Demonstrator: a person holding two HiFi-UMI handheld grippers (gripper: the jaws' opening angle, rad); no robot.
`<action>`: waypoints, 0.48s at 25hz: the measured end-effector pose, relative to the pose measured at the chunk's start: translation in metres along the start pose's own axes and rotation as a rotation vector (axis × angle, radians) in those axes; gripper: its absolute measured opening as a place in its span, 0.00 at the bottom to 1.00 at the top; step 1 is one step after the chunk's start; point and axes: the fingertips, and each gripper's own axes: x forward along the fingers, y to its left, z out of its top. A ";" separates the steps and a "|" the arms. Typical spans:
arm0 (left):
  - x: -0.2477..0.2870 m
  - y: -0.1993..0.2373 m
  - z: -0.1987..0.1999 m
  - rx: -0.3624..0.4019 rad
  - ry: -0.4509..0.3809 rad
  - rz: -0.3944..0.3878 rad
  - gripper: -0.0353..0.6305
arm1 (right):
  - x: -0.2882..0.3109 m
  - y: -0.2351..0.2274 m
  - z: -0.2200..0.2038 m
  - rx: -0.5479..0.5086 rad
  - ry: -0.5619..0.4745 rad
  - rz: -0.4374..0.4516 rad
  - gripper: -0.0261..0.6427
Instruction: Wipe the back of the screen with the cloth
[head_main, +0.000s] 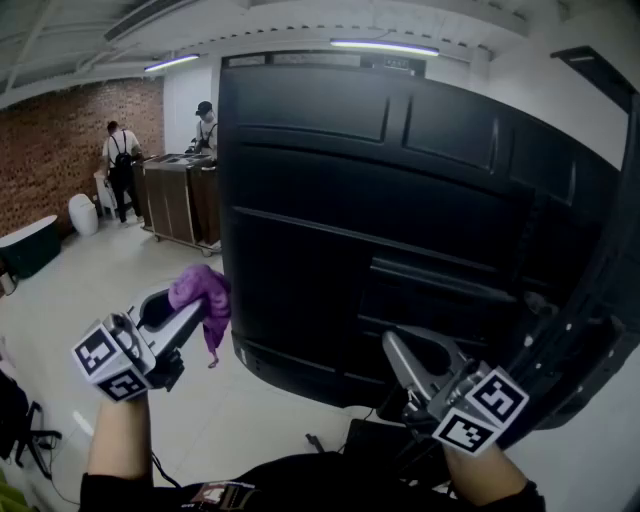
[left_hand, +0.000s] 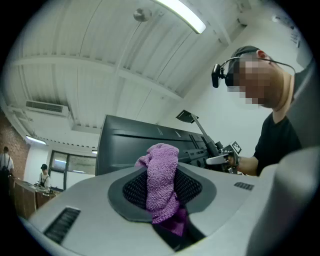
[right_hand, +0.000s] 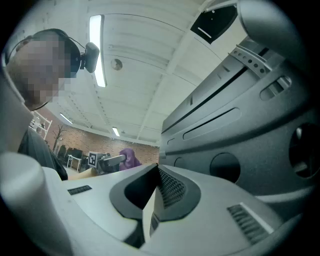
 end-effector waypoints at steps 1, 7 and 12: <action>0.004 0.008 0.010 0.023 0.001 0.010 0.22 | 0.000 0.000 0.000 0.001 0.003 -0.004 0.05; 0.040 0.072 0.065 0.149 0.039 0.113 0.22 | -0.004 -0.002 0.000 -0.003 0.005 -0.020 0.05; 0.085 0.125 0.095 0.247 0.117 0.245 0.22 | -0.005 -0.002 0.001 -0.012 -0.001 -0.017 0.05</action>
